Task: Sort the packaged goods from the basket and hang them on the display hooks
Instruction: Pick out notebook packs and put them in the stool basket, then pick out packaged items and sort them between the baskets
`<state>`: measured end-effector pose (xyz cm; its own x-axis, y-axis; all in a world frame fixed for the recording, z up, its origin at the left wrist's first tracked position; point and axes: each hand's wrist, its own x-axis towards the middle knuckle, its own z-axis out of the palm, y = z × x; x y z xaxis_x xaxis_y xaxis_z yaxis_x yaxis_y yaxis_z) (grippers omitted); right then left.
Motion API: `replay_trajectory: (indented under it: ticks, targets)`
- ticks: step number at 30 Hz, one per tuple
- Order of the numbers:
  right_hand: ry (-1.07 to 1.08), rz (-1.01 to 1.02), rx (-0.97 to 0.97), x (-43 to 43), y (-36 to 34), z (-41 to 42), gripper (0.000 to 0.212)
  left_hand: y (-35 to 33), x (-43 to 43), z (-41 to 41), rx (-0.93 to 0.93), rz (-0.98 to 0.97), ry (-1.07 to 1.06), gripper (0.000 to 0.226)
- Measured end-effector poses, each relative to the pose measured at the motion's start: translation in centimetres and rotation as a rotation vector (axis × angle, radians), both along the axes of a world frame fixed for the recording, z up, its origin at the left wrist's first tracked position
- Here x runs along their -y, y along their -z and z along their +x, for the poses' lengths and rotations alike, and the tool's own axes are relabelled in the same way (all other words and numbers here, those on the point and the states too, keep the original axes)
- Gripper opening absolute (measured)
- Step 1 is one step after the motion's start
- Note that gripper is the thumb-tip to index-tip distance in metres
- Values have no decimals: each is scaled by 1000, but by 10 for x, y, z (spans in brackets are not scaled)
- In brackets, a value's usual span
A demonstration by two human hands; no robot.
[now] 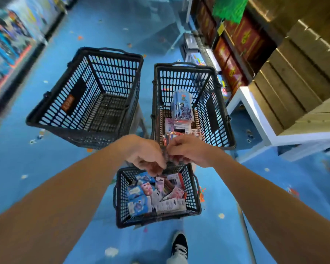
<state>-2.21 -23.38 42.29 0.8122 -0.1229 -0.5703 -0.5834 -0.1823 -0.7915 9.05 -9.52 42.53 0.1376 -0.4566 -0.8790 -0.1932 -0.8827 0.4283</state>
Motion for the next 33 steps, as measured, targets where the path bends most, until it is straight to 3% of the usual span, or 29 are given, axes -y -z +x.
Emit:
replay_trajectory:
  ticks: [2, 5, 8, 10, 14, 17, 19, 21, 23, 26, 29, 31, 33]
  targets:
    - [-54, 27, -103, -19, 17, -7, 13, 21, -14, -13, 11, 19, 27, 11]
    - [-110, -125, -175, -44, 68, -17, 3, 60, -34, -32, 91, -33, 10, 6]
    - [-176, -339, -199, -61, 132, -30, 23, 116, -51, -43, 273, -50, 15, 20]
    - [-163, -368, -200, -73, 173, -44, 34, 155, -64, -52, 353, -60, -31, 25]
    - [-62, -410, -194, -90, 271, -72, 44, 244, -88, -69, 382, -38, -174, 46]
    - [-39, -388, -234, -104, 340, -87, 46, 311, -107, -87, 386, 47, -198, 46]
    - [-57, -402, -249, -114, 380, -92, 41, 372, -117, -94, 387, 84, -185, 64]
    - [-63, -416, -226, -122, 418, -93, 34, 492, -141, -88, 408, 110, -169, 88]
    - [-63, -422, -207, -127, 454, -87, 34, 553, -149, -85, 415, 161, -184, 87]
    - [-81, -428, -174, -125, 506, -68, 35, 525, -131, -97, 470, 173, -88, 53]
    - [-97, -440, -149, -122, 552, -44, 22, 553, -116, -95, 493, 198, -63, 39]
    - [-153, -465, -121, -121, 580, -28, 15, 579, -109, -84, 518, 212, -55, 49]
    - [-209, -520, -59, -120, 602, -11, 20, 602, -103, -74, 527, 264, 42, 78]
